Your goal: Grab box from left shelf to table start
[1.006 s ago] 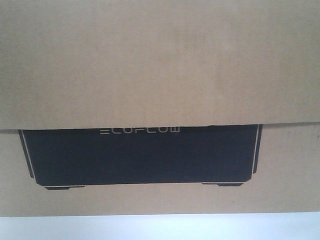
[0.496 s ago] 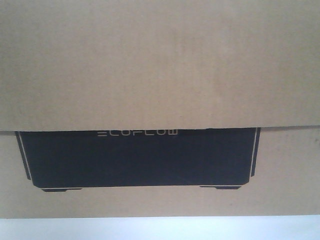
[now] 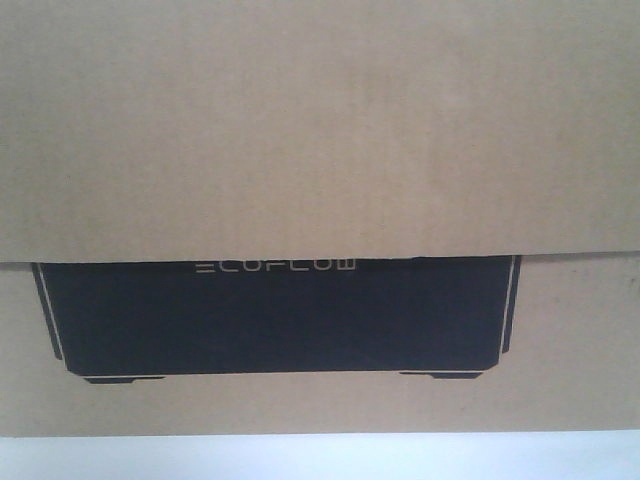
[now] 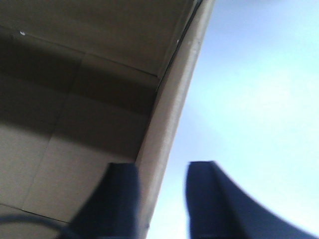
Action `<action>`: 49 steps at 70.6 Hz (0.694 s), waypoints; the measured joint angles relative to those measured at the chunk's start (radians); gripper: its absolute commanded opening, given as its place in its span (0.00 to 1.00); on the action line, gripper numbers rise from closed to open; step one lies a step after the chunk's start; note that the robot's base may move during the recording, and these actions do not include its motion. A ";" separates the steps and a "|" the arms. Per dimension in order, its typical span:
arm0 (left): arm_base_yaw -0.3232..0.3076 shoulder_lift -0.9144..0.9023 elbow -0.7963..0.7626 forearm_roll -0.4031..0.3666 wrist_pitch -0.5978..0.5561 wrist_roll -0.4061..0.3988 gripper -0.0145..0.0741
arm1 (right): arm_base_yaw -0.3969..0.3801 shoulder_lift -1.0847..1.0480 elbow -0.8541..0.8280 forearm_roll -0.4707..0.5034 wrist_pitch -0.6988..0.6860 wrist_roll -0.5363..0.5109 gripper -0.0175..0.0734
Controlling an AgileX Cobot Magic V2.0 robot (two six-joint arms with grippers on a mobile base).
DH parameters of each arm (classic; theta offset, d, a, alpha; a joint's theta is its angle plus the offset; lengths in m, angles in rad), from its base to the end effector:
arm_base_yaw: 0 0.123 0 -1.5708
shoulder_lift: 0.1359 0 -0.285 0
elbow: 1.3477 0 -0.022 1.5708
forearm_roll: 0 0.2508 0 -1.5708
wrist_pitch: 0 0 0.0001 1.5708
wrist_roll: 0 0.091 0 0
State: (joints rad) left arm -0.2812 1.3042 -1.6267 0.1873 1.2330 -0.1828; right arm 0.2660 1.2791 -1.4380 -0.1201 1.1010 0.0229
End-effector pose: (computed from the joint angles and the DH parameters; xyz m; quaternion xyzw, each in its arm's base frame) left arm 0.2401 -0.0527 0.4602 0.0422 0.9259 0.0074 0.3753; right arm 0.2468 0.0572 0.4188 -0.1200 0.9272 -0.0087 0.3547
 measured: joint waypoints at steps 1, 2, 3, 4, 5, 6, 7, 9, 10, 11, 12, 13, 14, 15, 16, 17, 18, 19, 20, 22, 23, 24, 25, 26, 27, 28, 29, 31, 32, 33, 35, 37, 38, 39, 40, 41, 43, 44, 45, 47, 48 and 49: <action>0.000 -0.008 0.000 0.000 0.000 0.000 0.58 | 0.000 -0.009 0.000 0.000 0.000 0.000 0.31; 0.000 -0.017 0.000 0.000 0.002 0.000 0.56 | 0.000 -0.018 0.000 0.000 0.000 0.000 0.28; 0.000 -0.021 0.000 0.000 0.002 0.000 0.52 | 0.000 -0.027 0.000 0.000 0.000 0.000 0.25; 0.000 -0.034 0.000 0.000 0.002 0.000 0.49 | 0.000 -0.037 0.000 0.000 0.002 0.000 0.23; 0.000 -0.042 0.000 0.000 0.002 0.000 0.46 | 0.000 -0.052 0.000 0.000 0.002 0.000 0.24; 0.000 -0.055 0.000 0.000 0.002 0.000 0.43 | 0.000 -0.062 0.000 0.000 0.005 0.001 0.25; 0.000 -0.064 0.000 0.000 0.002 0.000 0.38 | 0.000 -0.072 0.000 0.000 0.007 0.003 0.26; 0.000 -0.082 0.000 0.000 0.002 0.000 0.31 | 0.000 -0.094 0.000 0.000 0.009 0.005 0.26; 0.000 -0.091 0.000 0.000 0.004 0.000 0.27 | 0.000 -0.111 0.000 0.000 0.014 0.010 0.25; 0.000 -0.100 0.000 0.000 0.004 0.000 0.24 | 0.000 -0.122 0.000 0.000 0.016 0.016 0.25; 0.000 -0.109 0.000 0.000 0.004 0.000 0.20 | 0.000 -0.134 0.000 0.000 0.016 0.021 0.26; 0.000 -0.119 0.000 0.000 0.004 0.000 0.16 | 0.000 -0.140 0.000 0.000 0.018 0.023 0.26; 0.000 -0.128 0.002 0.000 0.004 0.000 0.13 | 0.000 -0.153 0.003 0.000 0.018 0.027 0.26; 0.000 -0.138 0.005 0.000 0.004 0.000 0.09 | 0.000 -0.173 0.006 0.000 0.018 0.032 0.26; 0.000 -0.148 0.008 0.000 0.001 0.000 0.06 | 0.000 -0.187 0.012 0.000 0.018 0.037 0.26; 0.000 -0.158 0.014 0.000 0.001 0.000 0.03 | 0.000 -0.202 0.018 0.000 0.018 0.041 0.26; 0.000 -0.174 0.020 0.000 -0.002 0.000 0.04 | 0.000 -0.218 0.025 0.000 0.016 0.044 0.26; 0.000 -0.185 0.027 0.000 -0.004 0.000 0.06 | 0.000 -0.234 0.039 0.000 0.013 0.048 0.26; 0.000 -0.197 0.035 0.000 -0.007 0.000 0.07 | 0.000 -0.250 0.050 0.000 0.010 0.051 0.26; 0.000 -0.219 0.054 0.000 -0.018 0.000 0.07 | 0.000 -0.295 0.076 0.000 -0.004 0.056 0.26; 0.000 -0.237 0.072 0.000 -0.025 0.000 0.07 | 0.000 -0.313 0.100 0.000 -0.011 0.058 0.26; 0.000 -0.250 0.085 0.000 -0.037 0.000 0.06 | 0.000 -0.342 0.116 0.000 -0.025 0.063 0.26; 0.000 -0.263 0.099 0.000 -0.045 0.000 0.06 | 0.000 -0.362 0.135 0.000 -0.035 0.065 0.26; 0.000 -0.276 0.122 0.000 -0.055 0.000 0.05 | 0.000 -0.382 0.153 0.000 -0.046 0.067 0.26; 0.000 -0.296 0.138 0.000 -0.065 0.000 0.05 | 0.000 -0.403 0.173 0.000 -0.057 0.068 0.26; 0.000 -0.309 0.155 0.000 -0.075 0.000 0.05 | 0.000 -0.424 0.204 0.000 -0.070 0.070 0.26; 0.000 -0.324 0.173 0.000 -0.087 0.000 0.05 | 0.000 -0.445 0.225 0.000 -0.082 0.072 0.26; 0.000 -0.354 0.212 -0.002 -0.117 0.000 0.05 | 0.000 -0.496 0.268 0.000 -0.113 0.072 0.26; 0.000 -0.369 0.232 -0.002 -0.130 0.000 0.05 | 0.000 -0.517 0.291 0.000 -0.124 0.074 0.26; 0.000 -0.385 0.263 -0.004 -0.144 0.000 0.05 | 0.000 -0.538 0.313 0.000 -0.135 0.074 0.26; 0.000 -0.426 0.306 -0.006 -0.171 0.000 0.05 | 0.000 -0.580 0.368 0.000 -0.158 0.074 0.26; 0.000 -0.460 0.350 -0.008 -0.200 0.000 0.05 | 0.000 -0.622 0.411 0.000 -0.177 0.074 0.26; 0.000 -0.477 0.372 -0.008 -0.222 0.000 0.05 | 0.000 -0.652 0.431 0.000 -0.193 0.074 0.26; 0.000 -0.495 0.395 -0.008 -0.236 0.000 0.05 | 0.000 -0.671 0.452 0.000 -0.202 0.074 0.26; 0.000 -0.513 0.428 -0.008 -0.251 0.000 0.05 | 0.000 -0.689 0.472 0.000 -0.211 0.074 0.26; 0.000 -0.539 0.451 -0.008 -0.266 0.000 0.05 | 0.000 -0.707 0.492 0.000 -0.218 0.074 0.26; 0.000 -0.565 0.485 -0.008 -0.294 0.000 0.05 | 0.000 -0.741 0.530 0.000 -0.228 0.074 0.26; 0.000 -0.583 0.507 -0.008 -0.309 0.000 0.05 | 0.000 -0.757 0.548 0.000 -0.235 0.074 0.26; 0.000 -0.601 0.541 -0.008 -0.323 0.000 0.05 | 0.000 -0.773 0.566 0.000 -0.237 0.074 0.26; 0.000 -0.646 0.585 -0.008 -0.351 0.000 0.05 | 0.000 -0.811 0.607 0.000 -0.246 0.074 0.26; 0.000 -0.663 0.607 -0.008 -0.365 0.000 0.05 | 0.000 -0.819 0.622 0.000 -0.246 0.074 0.26; 0.000 -0.680 0.629 -0.008 -0.378 0.000 0.05 | 0.000 -0.834 0.637 0.000 -0.249 0.074 0.26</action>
State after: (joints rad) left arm -0.2812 0.6242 -0.9980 0.1791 0.8551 -0.1828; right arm 0.2660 0.4453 -0.8013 -0.1201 0.8525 0.0969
